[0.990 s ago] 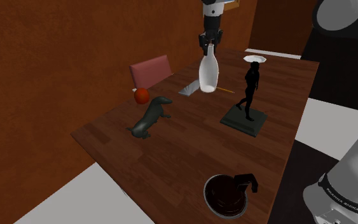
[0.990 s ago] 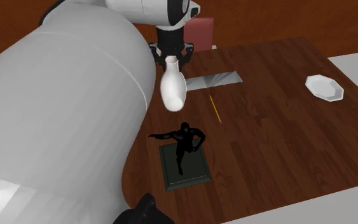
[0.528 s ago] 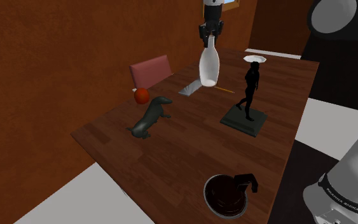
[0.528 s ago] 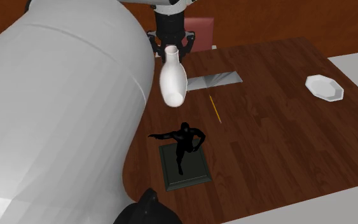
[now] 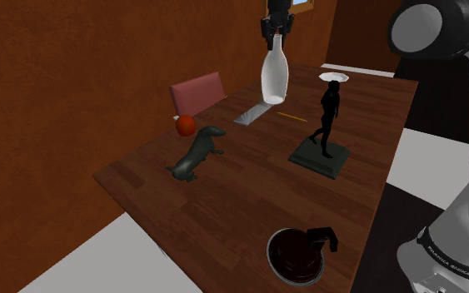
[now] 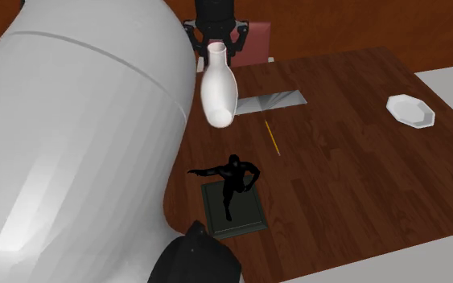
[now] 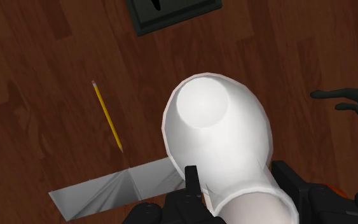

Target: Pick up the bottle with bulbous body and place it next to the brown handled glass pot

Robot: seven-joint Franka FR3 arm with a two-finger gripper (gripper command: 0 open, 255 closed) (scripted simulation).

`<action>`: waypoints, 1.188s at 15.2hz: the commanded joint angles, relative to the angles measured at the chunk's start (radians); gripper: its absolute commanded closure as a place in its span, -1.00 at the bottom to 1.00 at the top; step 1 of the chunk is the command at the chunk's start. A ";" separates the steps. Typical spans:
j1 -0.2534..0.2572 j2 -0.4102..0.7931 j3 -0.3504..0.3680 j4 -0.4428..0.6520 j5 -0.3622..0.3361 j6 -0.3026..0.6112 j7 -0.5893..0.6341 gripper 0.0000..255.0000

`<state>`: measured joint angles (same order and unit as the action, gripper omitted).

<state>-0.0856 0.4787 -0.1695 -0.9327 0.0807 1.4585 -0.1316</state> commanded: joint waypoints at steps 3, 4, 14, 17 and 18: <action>-0.018 0.068 0.002 0.173 0.011 -0.105 0.001 1.00; -0.018 0.071 0.003 0.178 0.011 -0.107 0.001 1.00; 0.172 -0.209 0.044 -0.176 -0.055 -0.031 0.193 1.00; 0.218 -0.253 0.066 -0.214 -0.069 -0.036 0.257 1.00; 0.233 -0.265 0.074 -0.223 -0.073 -0.039 0.279 1.00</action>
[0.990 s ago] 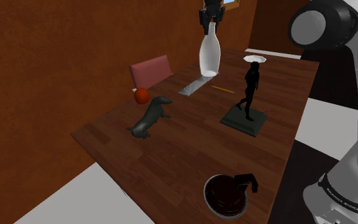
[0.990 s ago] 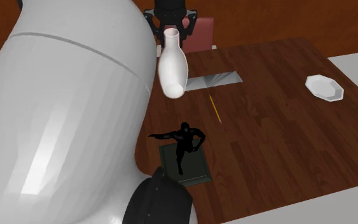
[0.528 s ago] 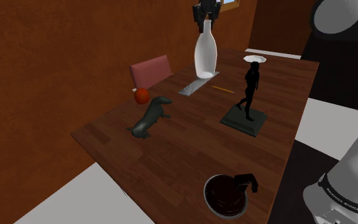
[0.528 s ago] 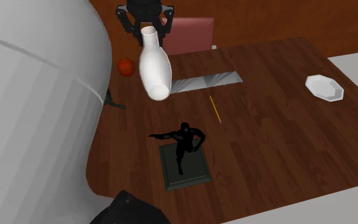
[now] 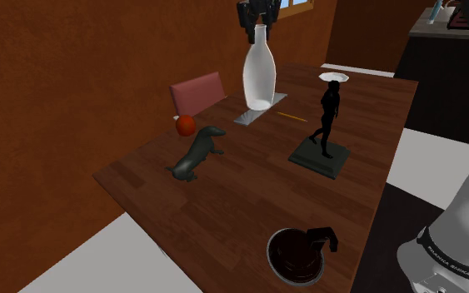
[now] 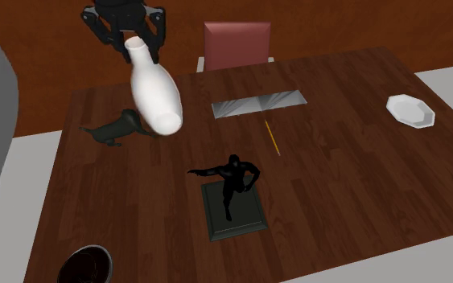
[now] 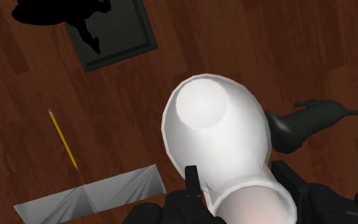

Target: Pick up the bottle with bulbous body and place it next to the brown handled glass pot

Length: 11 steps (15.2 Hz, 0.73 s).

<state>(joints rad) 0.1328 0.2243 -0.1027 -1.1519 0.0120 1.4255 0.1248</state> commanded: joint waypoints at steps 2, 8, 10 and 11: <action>0.044 -0.031 0.024 -0.015 -0.012 -0.015 0.067 1.00; 0.131 -0.060 0.078 -0.006 -0.030 -0.056 0.203 1.00; 0.160 -0.058 0.097 0.013 -0.036 -0.074 0.249 1.00; 0.175 -0.056 0.107 0.025 -0.039 -0.084 0.272 1.00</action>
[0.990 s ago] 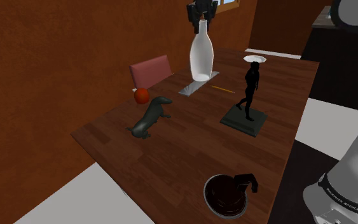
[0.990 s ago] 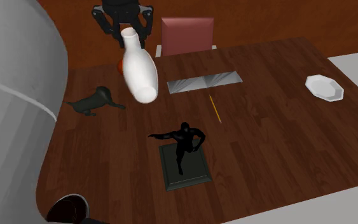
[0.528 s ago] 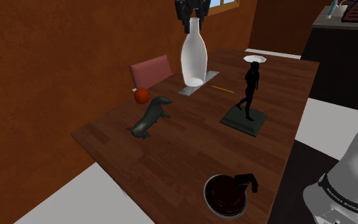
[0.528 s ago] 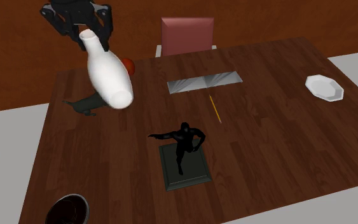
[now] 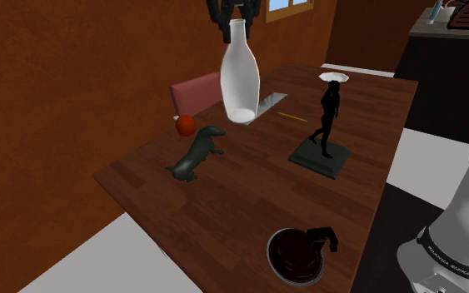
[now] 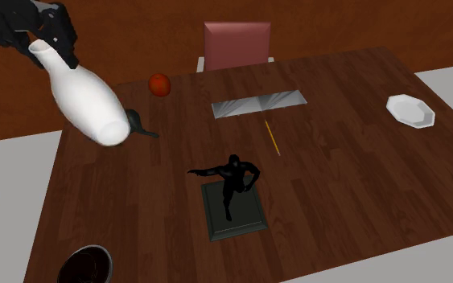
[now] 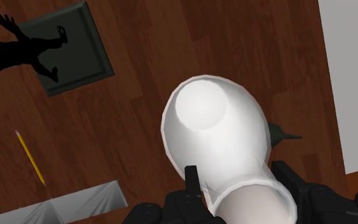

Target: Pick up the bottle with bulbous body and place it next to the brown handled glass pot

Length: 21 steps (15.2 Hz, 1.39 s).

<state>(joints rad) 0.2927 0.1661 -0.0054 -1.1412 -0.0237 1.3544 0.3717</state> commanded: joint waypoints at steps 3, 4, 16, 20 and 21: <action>0.060 0.020 0.038 0.064 -0.012 -0.047 0.094 1.00; 0.076 0.029 0.047 0.085 -0.015 -0.060 0.118 1.00; 0.242 0.162 0.119 0.316 -0.057 -0.166 0.330 1.00; 0.229 0.081 0.119 0.130 -0.045 -0.061 0.331 1.00; 0.227 0.066 0.118 0.093 -0.043 -0.038 0.331 1.00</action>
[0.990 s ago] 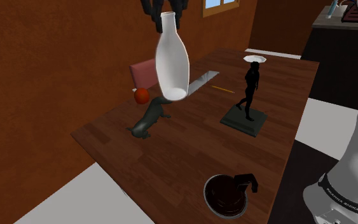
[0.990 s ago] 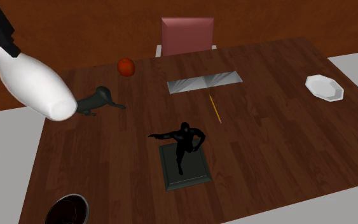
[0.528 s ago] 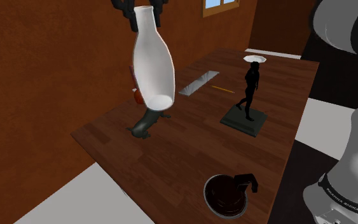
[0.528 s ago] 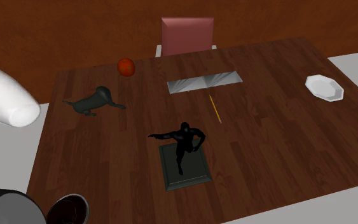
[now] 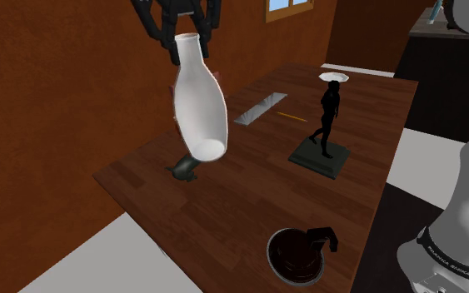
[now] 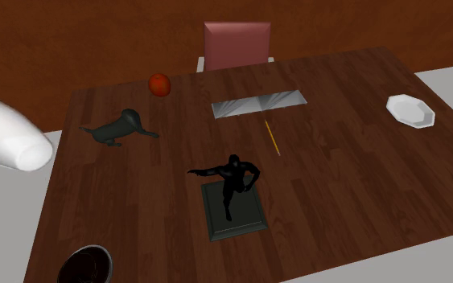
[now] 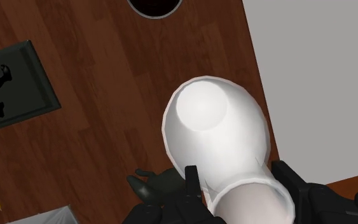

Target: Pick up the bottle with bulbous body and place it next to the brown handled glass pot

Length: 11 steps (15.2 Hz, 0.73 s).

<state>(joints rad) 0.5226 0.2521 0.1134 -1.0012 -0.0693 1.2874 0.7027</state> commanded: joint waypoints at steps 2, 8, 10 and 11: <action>-0.006 -0.046 -0.001 -0.115 0.007 0.070 0.000 1.00; -0.013 -0.103 -0.003 -0.282 0.015 0.180 0.001 1.00; -0.014 -0.118 -0.003 -0.329 0.017 0.213 0.001 1.00; -0.015 -0.124 -0.003 -0.352 0.017 0.229 0.001 1.00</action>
<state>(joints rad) 0.5064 0.1328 0.1089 -1.3342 -0.0522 1.5016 0.7010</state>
